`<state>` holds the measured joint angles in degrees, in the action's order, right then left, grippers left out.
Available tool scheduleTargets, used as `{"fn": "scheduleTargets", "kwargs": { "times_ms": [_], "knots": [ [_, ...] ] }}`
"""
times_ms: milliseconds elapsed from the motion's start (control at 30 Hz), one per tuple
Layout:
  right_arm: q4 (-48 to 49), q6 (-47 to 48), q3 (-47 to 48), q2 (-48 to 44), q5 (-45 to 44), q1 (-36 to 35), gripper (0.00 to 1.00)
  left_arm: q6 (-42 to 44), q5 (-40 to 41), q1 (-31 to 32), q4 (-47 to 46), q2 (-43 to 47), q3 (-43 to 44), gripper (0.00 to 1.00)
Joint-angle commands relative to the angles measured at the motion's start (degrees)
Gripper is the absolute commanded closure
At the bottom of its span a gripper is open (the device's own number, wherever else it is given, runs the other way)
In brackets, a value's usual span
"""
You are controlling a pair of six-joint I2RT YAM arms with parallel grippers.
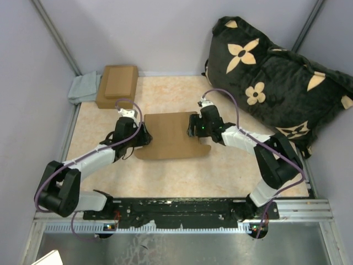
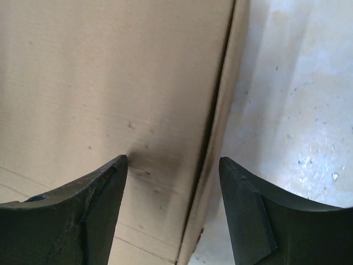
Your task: Fold the paper box
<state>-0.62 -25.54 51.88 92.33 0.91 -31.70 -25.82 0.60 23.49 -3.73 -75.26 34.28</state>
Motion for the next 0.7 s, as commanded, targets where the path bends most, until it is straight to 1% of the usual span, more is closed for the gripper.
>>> {"fn": "scheduleTargets", "kwargs": {
  "times_ms": [0, 133, 233, 300, 333, 367, 433, 500, 533, 667],
  "knots": [
    [-0.3, 1.2, 5.4, 1.5, -2.1, 0.2, 0.32, 0.8, -1.4, 0.2, -1.1, -2.1, 3.9, 0.43],
    [-2.6, 1.4, 8.5, 1.7, -4.3, 0.7, 0.31, 0.6, 1.7, 0.2, 1.2, -1.8, 6.0, 0.42],
    [-5.7, 0.8, 10.8, 1.0, -8.5, 1.0, 0.29, -0.1, 7.3, 0.2, 5.0, -0.1, 7.0, 0.41],
    [-7.9, 0.0, 11.9, -0.3, -12.8, 1.0, 0.27, -0.7, 11.4, 0.2, 7.7, 1.1, 7.9, 0.35],
    [-9.7, -0.8, 12.6, -1.2, -15.2, 1.1, 0.26, -1.2, 12.9, 0.2, 8.9, 1.6, 8.0, 0.34],
    [-11.1, -1.2, 13.2, -1.7, -15.6, 1.2, 0.24, -1.8, 13.7, 0.2, 9.6, 2.3, 7.9, 0.33],
    [-14.2, 0.4, 13.5, -3.8, -12.2, 1.2, 0.19, -2.9, 12.5, 0.2, 10.5, 3.4, 7.0, 0.32],
    [-14.5, 1.8, 10.3, -6.9, -6.6, 1.2, 0.16, -3.9, 10.1, 0.2, 11.8, 4.7, 5.7, 0.31],
    [-13.4, 2.0, 8.0, -8.9, -3.7, 1.2, 0.14, -4.0, 7.4, 0.2, 11.7, 6.0, 4.7, 0.30],
    [-14.6, -0.3, 0.5, -15.9, -1.3, 1.0, 0.13, -1.9, 0.2, 0.3, 8.0, 11.6, -1.6, 0.30]
  ]
}}
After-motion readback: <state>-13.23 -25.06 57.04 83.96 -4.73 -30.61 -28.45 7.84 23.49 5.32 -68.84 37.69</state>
